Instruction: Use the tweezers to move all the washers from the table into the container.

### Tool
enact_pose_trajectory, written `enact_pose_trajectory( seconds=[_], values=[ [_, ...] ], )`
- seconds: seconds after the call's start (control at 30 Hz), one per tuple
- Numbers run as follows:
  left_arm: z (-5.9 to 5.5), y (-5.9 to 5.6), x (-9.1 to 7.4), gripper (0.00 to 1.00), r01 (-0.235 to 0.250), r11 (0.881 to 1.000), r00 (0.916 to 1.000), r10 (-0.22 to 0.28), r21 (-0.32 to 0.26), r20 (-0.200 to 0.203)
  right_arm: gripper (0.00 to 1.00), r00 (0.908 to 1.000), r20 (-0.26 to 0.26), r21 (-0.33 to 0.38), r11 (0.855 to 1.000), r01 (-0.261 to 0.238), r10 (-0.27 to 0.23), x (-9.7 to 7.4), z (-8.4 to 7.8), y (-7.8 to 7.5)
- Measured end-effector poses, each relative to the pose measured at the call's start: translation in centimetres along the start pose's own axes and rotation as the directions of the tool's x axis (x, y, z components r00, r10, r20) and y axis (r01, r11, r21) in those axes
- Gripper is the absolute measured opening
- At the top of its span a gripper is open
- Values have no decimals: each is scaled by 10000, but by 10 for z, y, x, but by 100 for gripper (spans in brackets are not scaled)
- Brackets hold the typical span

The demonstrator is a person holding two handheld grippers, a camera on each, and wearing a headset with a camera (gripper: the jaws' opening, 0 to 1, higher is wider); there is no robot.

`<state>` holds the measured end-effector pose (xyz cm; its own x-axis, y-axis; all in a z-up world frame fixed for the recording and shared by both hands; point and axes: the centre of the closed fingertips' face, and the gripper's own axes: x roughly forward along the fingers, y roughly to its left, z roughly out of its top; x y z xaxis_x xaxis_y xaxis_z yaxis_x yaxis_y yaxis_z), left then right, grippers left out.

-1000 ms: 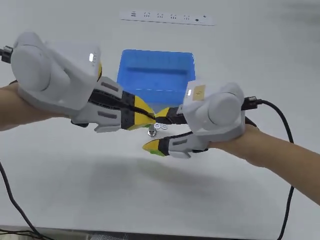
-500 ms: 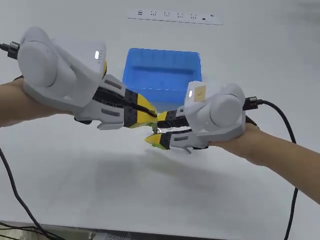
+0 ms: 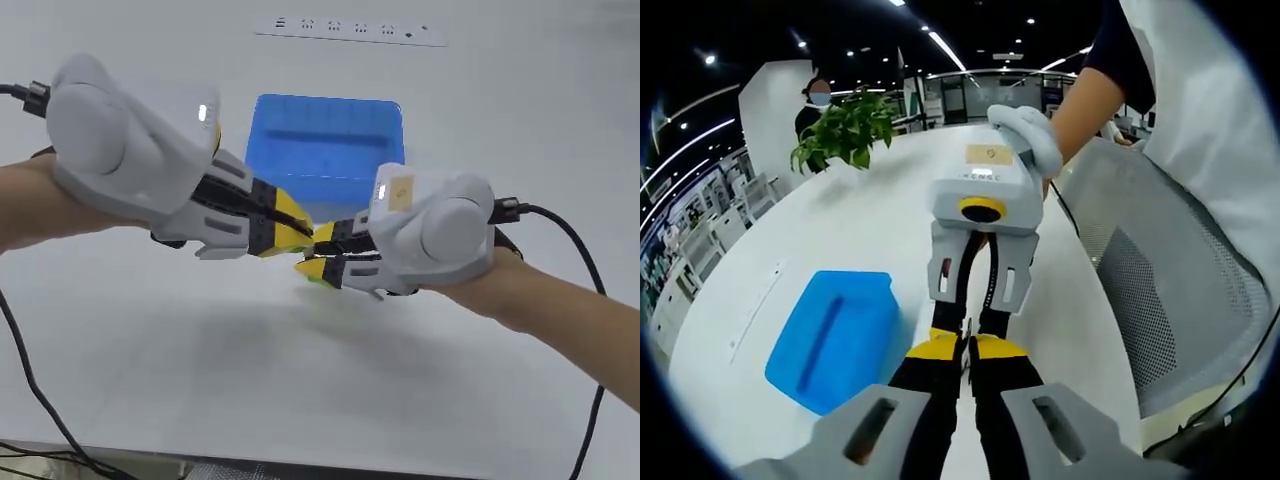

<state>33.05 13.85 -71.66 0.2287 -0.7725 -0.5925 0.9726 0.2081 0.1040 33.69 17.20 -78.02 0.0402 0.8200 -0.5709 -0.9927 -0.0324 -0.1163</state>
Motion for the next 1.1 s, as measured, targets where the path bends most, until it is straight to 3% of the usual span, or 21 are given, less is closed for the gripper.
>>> enact_pose_trajectory(
  seconds=[0.2, 0.37, 0.47, 0.7, 0.77, 0.87, 0.93, 1.03, 1.1],
  values=[
    [-2, 2, 2, 8, -247, 9992, 9996, 242, -317, -171, 10, 9999, 41, 26, 9999, 120, -121, 0, 0, -2],
    [-14, -3, 5, 16, -313, 9989, 9975, 290, -357, -646, 10, 9996, 130, 208, 9995, 240, -243, -2, -1, -1],
    [-11, -6, 6, 19, -427, 9973, 9986, 407, -596, -343, 10, 9993, 180, 308, 9990, 328, -334, -4, -2, -1],
    [-1, 1, 0, 26, -1093, 9871, 9930, 1137, -1169, 317, 10, 9989, 182, 376, 9984, 426, -433, -9, -2, -2],
    [6, 3, -4, 27, -1298, 9815, 9863, 1423, -1406, 829, 10, 9988, 235, 392, 9983, 430, -440, -12, 1, -2],
    [8, 6, -11, 29, -1669, 9696, 9759, 1883, -1788, 1104, 10, 9976, 369, 516, 9971, 563, -583, -17, 6, -7],
    [7, 9, -15, 33, -2008, 9605, 9666, 2263, -1927, 1206, 10, 9967, 419, 599, 9960, 668, -694, -20, 9, -12],
    [12, 6, -22, 41, -2090, 9348, 9450, 2686, -2872, 1866, 10, 9952, 538, 668, 9947, 781, -818, -28, 15, -17],
    [9, 5, -25, 46, -2314, 9281, 9383, 2922, -2917, 1852, 10, 9951, 566, 494, 9957, 781, -809, -32, 17, -19]
  ],
)
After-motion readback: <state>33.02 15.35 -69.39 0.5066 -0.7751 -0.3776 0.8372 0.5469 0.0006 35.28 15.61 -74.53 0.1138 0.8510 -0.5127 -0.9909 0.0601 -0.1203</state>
